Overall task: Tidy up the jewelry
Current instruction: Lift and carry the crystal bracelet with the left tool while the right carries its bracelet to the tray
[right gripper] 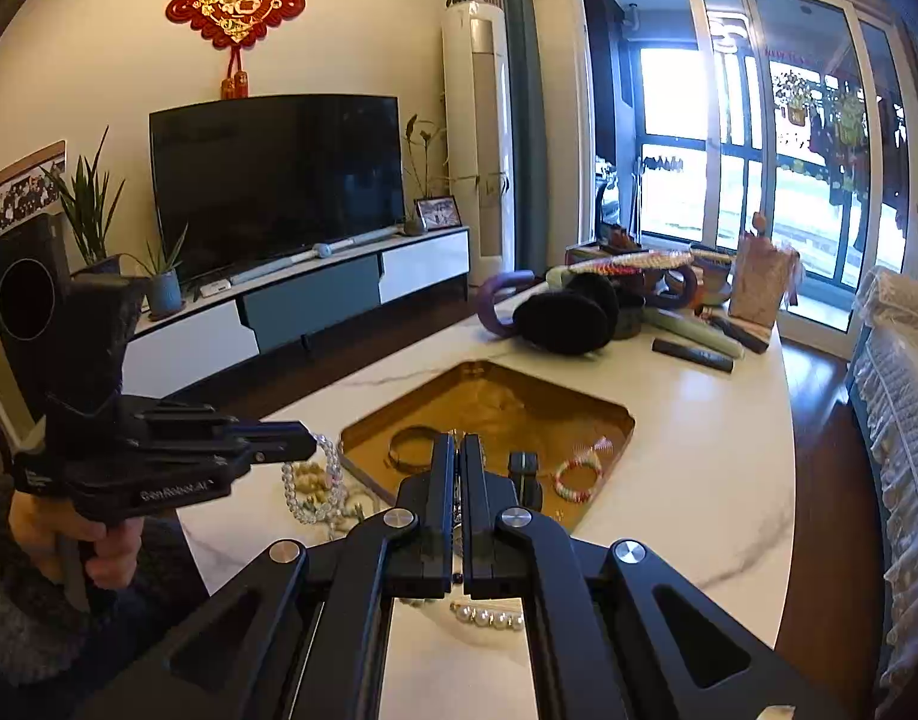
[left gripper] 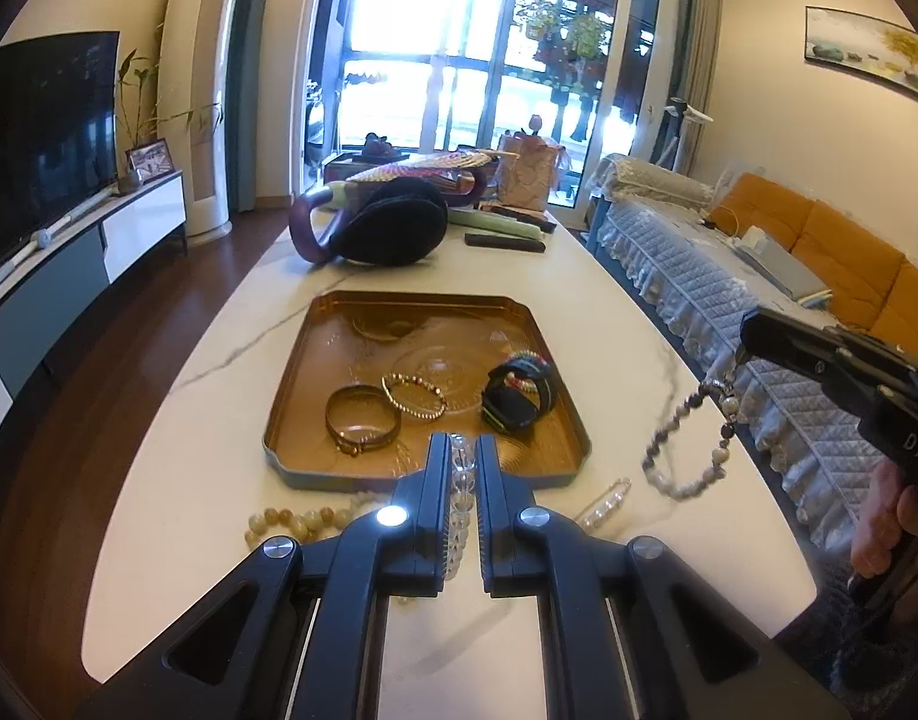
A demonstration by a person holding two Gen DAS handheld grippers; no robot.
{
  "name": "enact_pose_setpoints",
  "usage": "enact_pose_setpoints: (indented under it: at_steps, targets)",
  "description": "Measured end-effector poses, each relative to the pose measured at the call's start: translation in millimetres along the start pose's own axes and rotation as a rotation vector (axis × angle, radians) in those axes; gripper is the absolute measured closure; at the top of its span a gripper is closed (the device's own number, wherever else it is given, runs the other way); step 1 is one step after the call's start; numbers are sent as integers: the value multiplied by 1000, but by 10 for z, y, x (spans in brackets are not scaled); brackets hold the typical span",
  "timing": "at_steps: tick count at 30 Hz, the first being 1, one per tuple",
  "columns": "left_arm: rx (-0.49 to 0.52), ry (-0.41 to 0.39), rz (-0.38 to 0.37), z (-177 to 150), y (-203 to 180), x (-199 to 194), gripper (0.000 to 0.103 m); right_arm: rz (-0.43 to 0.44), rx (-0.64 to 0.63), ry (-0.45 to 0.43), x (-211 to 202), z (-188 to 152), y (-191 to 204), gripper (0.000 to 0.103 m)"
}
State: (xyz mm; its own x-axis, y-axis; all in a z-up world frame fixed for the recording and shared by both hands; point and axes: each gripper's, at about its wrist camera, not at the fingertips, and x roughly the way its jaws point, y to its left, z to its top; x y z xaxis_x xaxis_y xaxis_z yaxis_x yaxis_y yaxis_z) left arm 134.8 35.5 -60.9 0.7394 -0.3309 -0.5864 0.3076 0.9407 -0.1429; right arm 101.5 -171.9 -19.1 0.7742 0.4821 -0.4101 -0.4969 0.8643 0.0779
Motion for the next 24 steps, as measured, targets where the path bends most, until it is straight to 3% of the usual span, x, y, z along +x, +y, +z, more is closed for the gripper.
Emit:
enact_pose_setpoints:
  at_steps: [16, 24]
  targets:
    - [14, -118, -7, 615, -3, -111, 95, 26, -50, -88, 150, 574, 74, 102]
    - [7, -156, -28, 916, 27, 24, 95, 55, -14, -64, 464, 536, 46, 102]
